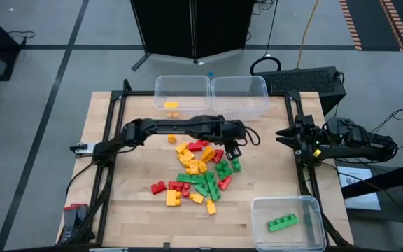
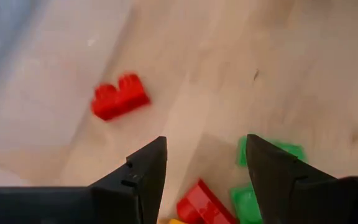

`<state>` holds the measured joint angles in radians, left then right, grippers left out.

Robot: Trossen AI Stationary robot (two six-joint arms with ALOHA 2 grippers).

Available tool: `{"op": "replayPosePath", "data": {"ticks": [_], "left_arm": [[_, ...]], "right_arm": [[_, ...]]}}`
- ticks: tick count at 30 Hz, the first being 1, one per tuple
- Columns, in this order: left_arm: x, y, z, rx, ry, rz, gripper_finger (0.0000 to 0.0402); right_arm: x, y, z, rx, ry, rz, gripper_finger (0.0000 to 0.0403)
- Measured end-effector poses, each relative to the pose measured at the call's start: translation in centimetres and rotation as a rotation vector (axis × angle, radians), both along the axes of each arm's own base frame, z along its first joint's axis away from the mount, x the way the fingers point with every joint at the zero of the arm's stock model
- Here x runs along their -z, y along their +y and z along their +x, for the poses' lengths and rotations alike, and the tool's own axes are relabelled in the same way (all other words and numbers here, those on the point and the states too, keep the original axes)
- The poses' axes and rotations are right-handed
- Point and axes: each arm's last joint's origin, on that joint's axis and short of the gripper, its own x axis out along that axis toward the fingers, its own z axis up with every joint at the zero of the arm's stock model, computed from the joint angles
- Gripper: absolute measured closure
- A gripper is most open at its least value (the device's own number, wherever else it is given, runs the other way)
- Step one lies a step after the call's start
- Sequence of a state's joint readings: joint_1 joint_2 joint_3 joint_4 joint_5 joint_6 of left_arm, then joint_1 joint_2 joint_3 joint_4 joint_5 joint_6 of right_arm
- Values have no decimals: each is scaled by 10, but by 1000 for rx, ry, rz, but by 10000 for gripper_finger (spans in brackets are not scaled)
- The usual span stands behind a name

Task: Sort blocks
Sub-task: Put the red game piece into the top right transparent bin

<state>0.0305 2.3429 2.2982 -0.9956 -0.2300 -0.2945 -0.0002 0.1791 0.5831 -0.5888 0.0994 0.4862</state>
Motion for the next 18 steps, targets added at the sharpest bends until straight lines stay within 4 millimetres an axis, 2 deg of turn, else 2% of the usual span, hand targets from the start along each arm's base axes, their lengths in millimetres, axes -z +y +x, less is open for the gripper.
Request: {"op": "replayPosePath", "data": {"ticks": [4,10,13,18], "left_arm": [[26,-3,3,-106,66,-32,215],[50,-2,6,-202,123,-46,215],[58,-2,3,-241,165,-48,215],[58,-4,0,-271,188,-55,215]], "right_arm": [[0,0,0,0,1,-1,257],[1,0,0,-1,13,-1,257],[3,0,-1,0,32,0,257],[4,0,-1,1,42,7,257]]}}
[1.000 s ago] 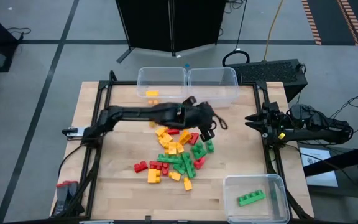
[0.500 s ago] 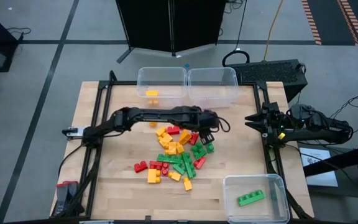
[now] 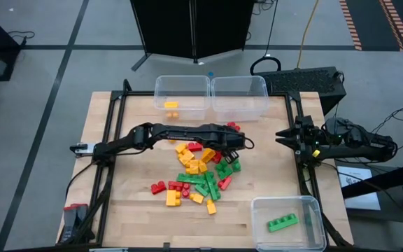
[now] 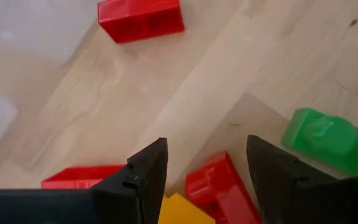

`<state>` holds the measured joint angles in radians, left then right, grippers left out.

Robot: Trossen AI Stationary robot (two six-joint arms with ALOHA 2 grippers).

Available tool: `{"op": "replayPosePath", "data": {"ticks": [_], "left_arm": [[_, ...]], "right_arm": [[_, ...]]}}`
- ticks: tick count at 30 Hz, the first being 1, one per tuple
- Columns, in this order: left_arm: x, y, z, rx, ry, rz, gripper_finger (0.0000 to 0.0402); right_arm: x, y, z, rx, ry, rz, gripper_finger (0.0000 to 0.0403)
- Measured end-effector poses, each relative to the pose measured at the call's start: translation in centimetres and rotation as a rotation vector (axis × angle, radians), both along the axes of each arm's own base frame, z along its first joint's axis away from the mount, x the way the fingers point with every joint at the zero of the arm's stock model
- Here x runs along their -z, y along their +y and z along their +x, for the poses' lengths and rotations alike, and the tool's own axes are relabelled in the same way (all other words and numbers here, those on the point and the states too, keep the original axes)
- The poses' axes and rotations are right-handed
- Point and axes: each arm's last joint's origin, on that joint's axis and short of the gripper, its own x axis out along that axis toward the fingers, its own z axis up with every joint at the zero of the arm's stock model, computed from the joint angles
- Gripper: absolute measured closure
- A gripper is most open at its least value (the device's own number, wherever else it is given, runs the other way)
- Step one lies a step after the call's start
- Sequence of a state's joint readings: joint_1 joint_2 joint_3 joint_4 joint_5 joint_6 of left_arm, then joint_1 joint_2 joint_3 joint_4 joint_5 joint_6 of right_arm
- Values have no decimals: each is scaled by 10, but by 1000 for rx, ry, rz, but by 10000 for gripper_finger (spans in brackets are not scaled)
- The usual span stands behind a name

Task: Sort blocks
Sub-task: Put the red game piece into the top right transparent bin

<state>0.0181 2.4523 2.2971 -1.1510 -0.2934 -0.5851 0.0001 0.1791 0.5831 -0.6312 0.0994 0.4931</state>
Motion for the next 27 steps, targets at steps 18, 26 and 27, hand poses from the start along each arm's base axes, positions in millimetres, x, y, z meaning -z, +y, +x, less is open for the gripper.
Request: {"op": "replayPosePath", "data": {"ticks": [18,26,27], "left_arm": [[37,-28,-13,29,127,-71,215],[48,-27,-16,30,161,-88,264],[48,-27,-16,30,159,-88,280]], "right_arm": [[0,0,0,-1,0,-7,257],[0,0,0,-1,0,-7,257],[0,0,0,-1,0,-7,257]]}}
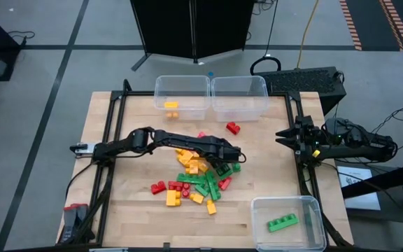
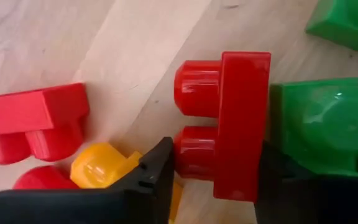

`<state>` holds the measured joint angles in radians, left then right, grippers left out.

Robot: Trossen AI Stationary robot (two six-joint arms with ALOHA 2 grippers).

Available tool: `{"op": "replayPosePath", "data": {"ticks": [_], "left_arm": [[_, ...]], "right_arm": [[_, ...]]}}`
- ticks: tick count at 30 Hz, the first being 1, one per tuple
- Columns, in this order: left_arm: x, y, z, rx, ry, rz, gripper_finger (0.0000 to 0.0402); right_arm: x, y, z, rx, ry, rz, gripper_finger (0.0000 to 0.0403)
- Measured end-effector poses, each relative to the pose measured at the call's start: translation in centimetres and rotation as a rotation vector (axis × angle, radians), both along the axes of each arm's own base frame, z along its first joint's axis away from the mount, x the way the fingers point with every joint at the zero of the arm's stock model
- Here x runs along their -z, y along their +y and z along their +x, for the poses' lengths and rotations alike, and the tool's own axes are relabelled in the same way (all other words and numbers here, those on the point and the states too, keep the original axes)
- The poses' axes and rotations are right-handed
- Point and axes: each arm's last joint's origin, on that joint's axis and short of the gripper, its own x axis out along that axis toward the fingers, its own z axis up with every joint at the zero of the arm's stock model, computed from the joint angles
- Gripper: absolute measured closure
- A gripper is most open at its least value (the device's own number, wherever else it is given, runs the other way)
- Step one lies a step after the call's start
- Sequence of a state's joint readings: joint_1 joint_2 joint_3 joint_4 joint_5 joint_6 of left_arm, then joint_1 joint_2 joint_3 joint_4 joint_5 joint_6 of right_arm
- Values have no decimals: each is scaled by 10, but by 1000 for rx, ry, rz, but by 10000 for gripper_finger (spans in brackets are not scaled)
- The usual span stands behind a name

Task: Sort blocks
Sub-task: Put the red game piece into the top right transparent bin

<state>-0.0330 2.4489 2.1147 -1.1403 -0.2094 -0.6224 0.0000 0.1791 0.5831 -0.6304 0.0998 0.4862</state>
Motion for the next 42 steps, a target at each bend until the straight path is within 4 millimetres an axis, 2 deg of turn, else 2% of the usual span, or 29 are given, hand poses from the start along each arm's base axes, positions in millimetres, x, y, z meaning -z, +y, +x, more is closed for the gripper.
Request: {"op": "replayPosePath", "data": {"ticks": [6,7,9,12,15,17,21,26,35,38,42], "left_arm": [[-2,-1,2,28,-12,3,290],[-4,-3,2,31,-16,5,299],[-10,-5,5,35,-38,6,343],[-19,-10,8,48,-61,-4,376],[-41,-12,9,62,-120,2,401],[-57,-10,8,68,-159,26,400],[-77,0,3,46,-200,57,400],[-113,23,-6,8,-287,151,401],[-173,85,-19,-93,-511,336,401],[-185,110,-19,-116,-591,407,401],[-191,143,-19,-115,-658,460,401]], "right_arm": [[0,0,0,1,-1,5,257],[0,0,0,1,-1,6,257],[0,0,0,2,-1,7,257],[0,0,0,2,-1,7,257],[0,0,0,2,-1,7,257],[0,0,0,1,-1,6,257],[0,0,0,1,-1,2,257],[0,0,0,1,-1,0,257],[0,0,0,3,1,-8,257],[0,0,0,3,2,-9,257],[0,0,0,1,3,-18,257]]}}
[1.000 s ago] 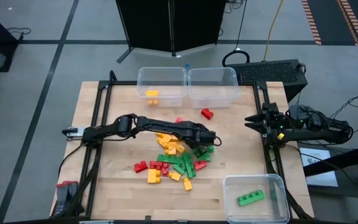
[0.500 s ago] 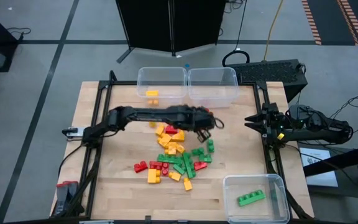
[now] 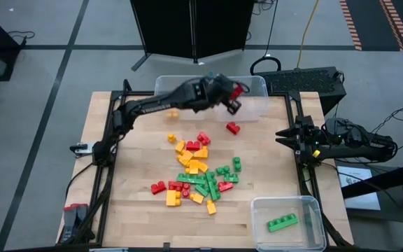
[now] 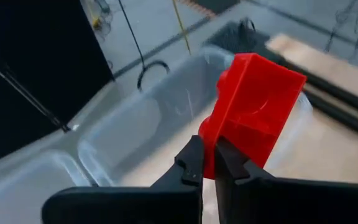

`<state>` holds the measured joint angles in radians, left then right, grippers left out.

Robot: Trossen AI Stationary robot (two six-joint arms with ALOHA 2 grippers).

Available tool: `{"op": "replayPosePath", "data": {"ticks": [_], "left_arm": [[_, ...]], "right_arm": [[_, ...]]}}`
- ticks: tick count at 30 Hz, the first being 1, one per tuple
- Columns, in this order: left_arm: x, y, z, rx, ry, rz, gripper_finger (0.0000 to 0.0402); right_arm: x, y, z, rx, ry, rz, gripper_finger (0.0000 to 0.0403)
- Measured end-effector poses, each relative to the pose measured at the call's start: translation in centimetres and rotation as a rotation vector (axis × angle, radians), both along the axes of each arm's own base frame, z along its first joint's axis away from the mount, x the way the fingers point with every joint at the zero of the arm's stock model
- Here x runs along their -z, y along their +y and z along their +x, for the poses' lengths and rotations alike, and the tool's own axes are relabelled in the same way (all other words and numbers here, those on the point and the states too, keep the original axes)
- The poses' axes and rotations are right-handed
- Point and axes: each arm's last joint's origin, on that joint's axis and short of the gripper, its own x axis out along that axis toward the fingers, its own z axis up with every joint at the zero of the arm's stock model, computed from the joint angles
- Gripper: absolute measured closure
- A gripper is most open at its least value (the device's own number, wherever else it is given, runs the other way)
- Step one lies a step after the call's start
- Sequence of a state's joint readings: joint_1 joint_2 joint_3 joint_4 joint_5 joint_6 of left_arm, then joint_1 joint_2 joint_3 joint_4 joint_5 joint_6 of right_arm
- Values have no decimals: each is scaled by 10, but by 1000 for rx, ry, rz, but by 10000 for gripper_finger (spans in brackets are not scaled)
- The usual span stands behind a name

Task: Sort blocks
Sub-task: Put the red game piece into the top right transparent bin

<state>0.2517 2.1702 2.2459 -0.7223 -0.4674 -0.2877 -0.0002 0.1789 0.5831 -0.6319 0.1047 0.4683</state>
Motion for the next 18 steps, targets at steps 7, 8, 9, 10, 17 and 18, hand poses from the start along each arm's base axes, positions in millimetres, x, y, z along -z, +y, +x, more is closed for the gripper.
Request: {"op": "replayPosePath", "data": {"ticks": [7,8,9,10,17,18], "left_arm": [[21,40,-4,53,66,-53,401],[23,42,-3,73,62,-57,401],[24,44,-4,87,70,-59,401],[26,46,-4,95,90,-61,401],[40,48,1,148,163,-22,402],[46,49,3,158,188,-20,402]], "right_arm": [[0,0,0,-1,2,-13,257],[0,0,0,0,2,-13,257],[0,0,0,-1,3,-17,257],[0,0,0,-2,3,-20,257],[0,0,0,-3,4,-31,257],[0,0,0,-3,4,-31,257]]}}
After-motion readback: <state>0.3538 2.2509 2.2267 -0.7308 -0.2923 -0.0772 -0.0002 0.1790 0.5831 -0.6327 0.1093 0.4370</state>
